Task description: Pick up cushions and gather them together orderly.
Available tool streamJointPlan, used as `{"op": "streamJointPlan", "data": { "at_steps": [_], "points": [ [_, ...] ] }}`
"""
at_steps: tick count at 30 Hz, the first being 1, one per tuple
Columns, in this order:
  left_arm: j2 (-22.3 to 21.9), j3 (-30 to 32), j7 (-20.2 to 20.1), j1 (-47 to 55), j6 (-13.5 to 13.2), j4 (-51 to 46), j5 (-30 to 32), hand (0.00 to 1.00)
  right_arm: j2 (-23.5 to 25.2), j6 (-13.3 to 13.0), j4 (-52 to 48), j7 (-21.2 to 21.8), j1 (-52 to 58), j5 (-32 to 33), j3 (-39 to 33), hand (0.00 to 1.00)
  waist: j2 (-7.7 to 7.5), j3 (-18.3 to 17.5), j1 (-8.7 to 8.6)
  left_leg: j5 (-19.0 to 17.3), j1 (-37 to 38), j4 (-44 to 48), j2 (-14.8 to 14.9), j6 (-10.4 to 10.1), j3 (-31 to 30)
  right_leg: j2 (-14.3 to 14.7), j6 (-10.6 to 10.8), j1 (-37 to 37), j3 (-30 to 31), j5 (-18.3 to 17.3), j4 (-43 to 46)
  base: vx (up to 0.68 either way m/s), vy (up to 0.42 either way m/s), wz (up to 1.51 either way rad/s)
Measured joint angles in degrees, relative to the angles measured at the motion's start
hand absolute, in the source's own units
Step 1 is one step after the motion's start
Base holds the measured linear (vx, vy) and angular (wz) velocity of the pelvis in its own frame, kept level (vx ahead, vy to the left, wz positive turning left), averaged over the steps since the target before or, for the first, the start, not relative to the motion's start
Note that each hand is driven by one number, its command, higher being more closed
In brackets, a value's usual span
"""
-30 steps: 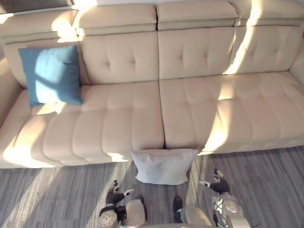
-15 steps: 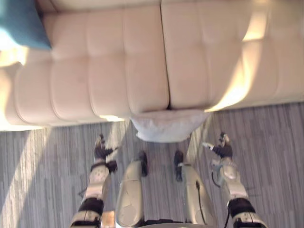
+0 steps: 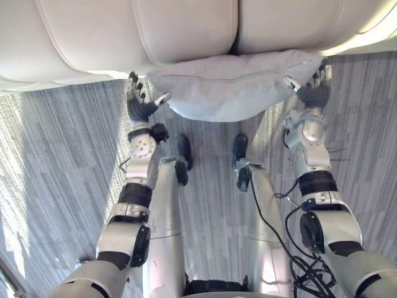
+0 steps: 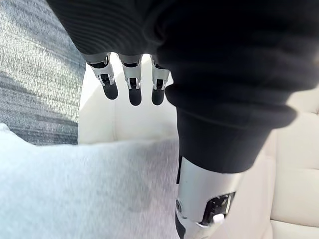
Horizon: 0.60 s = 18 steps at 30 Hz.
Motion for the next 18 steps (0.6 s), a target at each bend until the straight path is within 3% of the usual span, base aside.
{"op": "streamJointPlan", "data": {
  "at_steps": [10, 18],
  "points": [
    [-1.8, -0.8, 7.4, -0.7, 0.5, -0.9, -2.5, 1.0, 2.0, 0.0, -1.8, -0.8, 1.4, -0.1, 1.7, 1.0, 0.04, 0.0, -0.8, 1.9, 2.4, -1.7, -0.3, -0.8, -0.8, -0.1, -0.5, 2.0, -0.8, 0.2, 0.4, -0.04, 0.004, 0.07],
    [-1.7, -2.2, 8.4, 5.2, 0.2, -16.1, -1.4, 1.0, 5.1, -1.7, -14.2, 0.0, 13.5, -0.5, 5.6, 1.0, 0.12, -0.2, -1.3, 3.4, 13.3, -8.1, -0.2, -2.4, -1.1, 0.3, -2.3, 12.8, -1.9, 1.1, -5.5, -0.05, -0.028, 0.06]
  ]
}}
